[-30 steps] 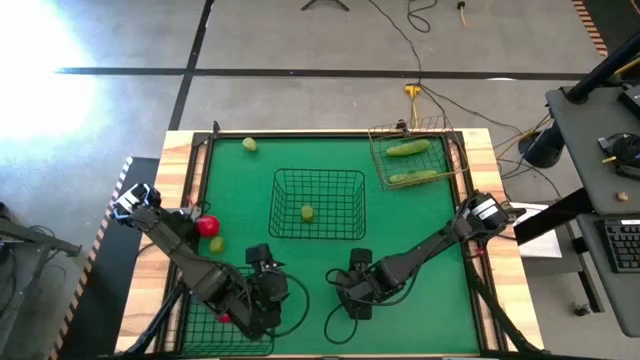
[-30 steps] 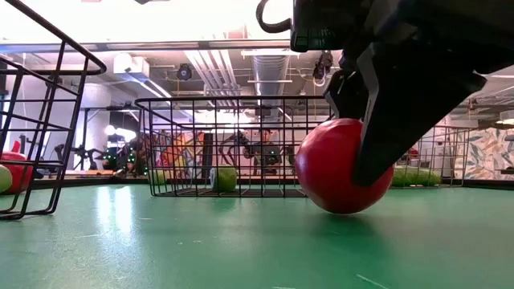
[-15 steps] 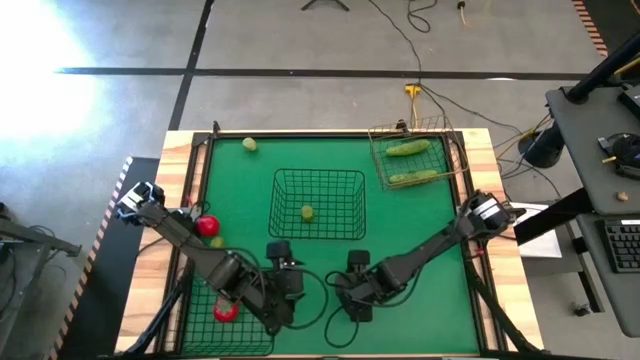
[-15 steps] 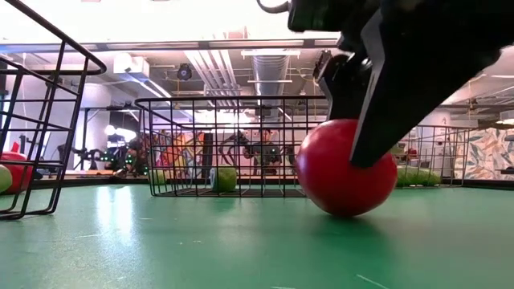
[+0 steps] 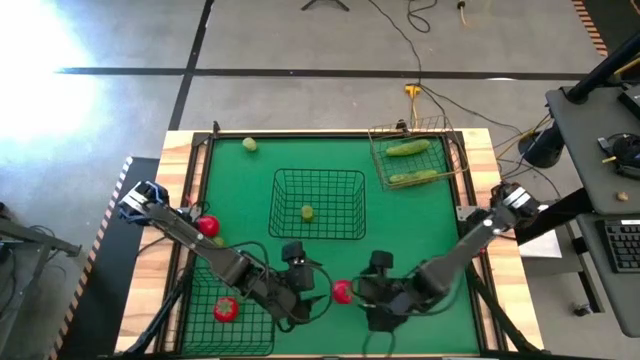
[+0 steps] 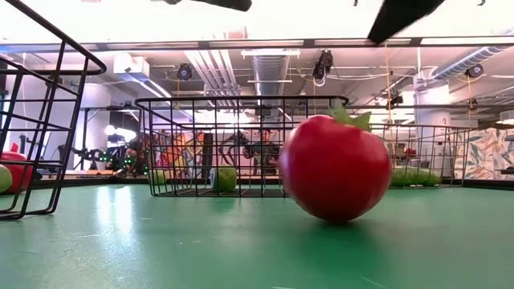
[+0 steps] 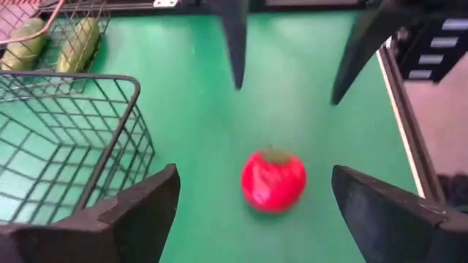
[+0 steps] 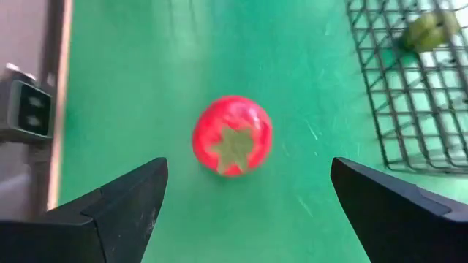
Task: Sort produce into baskets
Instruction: Put the right red tomato into the bottom black wire basket
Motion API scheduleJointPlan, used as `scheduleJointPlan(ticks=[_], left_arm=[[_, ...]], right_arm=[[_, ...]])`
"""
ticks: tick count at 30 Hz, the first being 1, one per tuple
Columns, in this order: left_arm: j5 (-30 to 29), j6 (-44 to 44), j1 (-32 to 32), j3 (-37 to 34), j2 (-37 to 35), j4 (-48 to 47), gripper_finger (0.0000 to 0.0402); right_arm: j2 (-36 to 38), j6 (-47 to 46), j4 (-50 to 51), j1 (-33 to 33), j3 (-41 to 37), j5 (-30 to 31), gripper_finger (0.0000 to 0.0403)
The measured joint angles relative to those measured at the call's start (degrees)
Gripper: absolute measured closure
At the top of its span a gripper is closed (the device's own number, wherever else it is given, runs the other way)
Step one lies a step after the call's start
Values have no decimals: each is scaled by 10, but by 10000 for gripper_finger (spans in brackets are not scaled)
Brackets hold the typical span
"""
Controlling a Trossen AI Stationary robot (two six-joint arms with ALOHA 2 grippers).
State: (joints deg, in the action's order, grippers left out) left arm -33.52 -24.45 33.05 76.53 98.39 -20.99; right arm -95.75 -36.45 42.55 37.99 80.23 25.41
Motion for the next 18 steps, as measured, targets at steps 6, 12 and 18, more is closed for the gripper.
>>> scheduleJointPlan(ticks=[6,12,18], left_arm=[[27,14,-7,-16,47,97,42],[46,15,-6,49,120,75,40],[43,-7,-13,97,178,-1,40]], right_arm=[[24,-68,9,62,0,60,26],[19,-135,16,101,-8,68,26],[6,-188,20,124,-17,77,26]])
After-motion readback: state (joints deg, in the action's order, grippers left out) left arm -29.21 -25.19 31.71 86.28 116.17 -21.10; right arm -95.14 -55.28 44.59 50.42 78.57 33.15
